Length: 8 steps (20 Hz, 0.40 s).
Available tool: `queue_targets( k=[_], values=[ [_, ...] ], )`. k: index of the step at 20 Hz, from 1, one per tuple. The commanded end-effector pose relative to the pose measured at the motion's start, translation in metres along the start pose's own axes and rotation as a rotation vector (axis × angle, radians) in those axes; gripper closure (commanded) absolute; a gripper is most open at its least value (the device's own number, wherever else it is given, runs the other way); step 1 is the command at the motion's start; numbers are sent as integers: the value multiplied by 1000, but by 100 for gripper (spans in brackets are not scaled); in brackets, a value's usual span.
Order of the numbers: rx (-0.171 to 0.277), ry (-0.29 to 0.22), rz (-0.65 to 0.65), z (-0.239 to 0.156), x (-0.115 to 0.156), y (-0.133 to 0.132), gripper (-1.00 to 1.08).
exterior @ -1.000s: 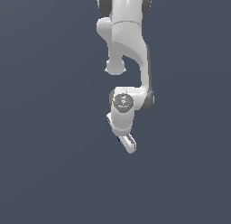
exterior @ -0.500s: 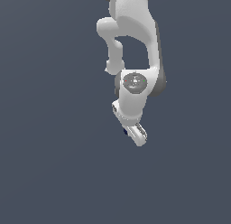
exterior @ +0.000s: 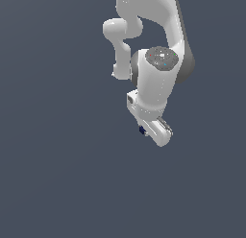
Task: Pick up the object and move it to a goal position.
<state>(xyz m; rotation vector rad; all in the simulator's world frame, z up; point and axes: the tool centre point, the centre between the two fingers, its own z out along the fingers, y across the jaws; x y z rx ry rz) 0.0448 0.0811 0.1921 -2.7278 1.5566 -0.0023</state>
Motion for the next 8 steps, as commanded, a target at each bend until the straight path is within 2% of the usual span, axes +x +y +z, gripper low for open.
queue_targets(
  k=[1, 8],
  values=[
    [-2, 0, 0, -10, -3, -2, 108],
    [-2, -1, 0, -15, -4, -4, 108]
  ],
)
